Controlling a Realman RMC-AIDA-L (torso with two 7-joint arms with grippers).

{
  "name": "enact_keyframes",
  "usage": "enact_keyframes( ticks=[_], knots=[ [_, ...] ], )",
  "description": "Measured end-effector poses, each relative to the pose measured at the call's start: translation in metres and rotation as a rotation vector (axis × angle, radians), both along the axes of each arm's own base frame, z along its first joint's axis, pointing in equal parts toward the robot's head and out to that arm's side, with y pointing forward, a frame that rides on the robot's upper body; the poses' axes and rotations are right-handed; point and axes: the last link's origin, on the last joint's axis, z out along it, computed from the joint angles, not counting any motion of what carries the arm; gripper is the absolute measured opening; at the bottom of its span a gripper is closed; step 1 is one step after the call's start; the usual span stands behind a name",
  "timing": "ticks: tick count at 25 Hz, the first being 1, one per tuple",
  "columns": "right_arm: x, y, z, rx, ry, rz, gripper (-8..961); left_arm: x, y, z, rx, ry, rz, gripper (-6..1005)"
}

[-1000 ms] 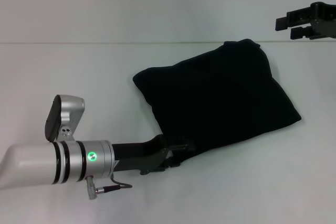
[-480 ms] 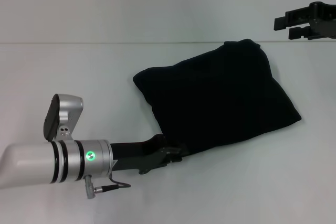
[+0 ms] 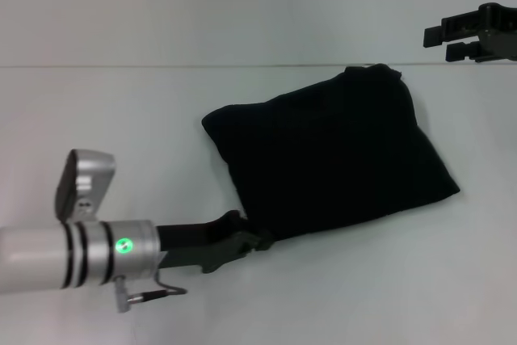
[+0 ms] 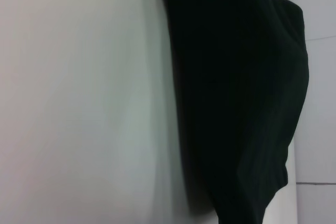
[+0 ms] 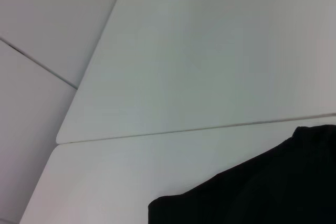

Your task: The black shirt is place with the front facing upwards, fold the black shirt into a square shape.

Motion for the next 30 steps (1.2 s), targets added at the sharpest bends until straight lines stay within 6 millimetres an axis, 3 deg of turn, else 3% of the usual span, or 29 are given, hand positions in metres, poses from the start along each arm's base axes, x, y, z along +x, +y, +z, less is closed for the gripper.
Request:
enact_keyframes(
  ticks=[6,14,24,30],
  knots=[
    [0.002,-0.001,0.000,-0.006,0.002,-0.006,634,-0.024,-0.006,0.028,0.025,-0.004,0.017,32],
    [0.000,0.000,-0.001,-0.008,0.003,-0.002,635,-0.043,0.000,0.065,0.052,0.022,0.016,47],
    [-0.001,-0.001,-0.003,-0.013,0.004,0.000,636,-0.041,-0.002,0.075,0.013,0.051,-0.078,70],
    [0.004,-0.002,-0.001,-0.008,0.010,-0.006,637,-0.042,-0.004,0.101,0.026,0.071,-0.179,105]
  ],
)
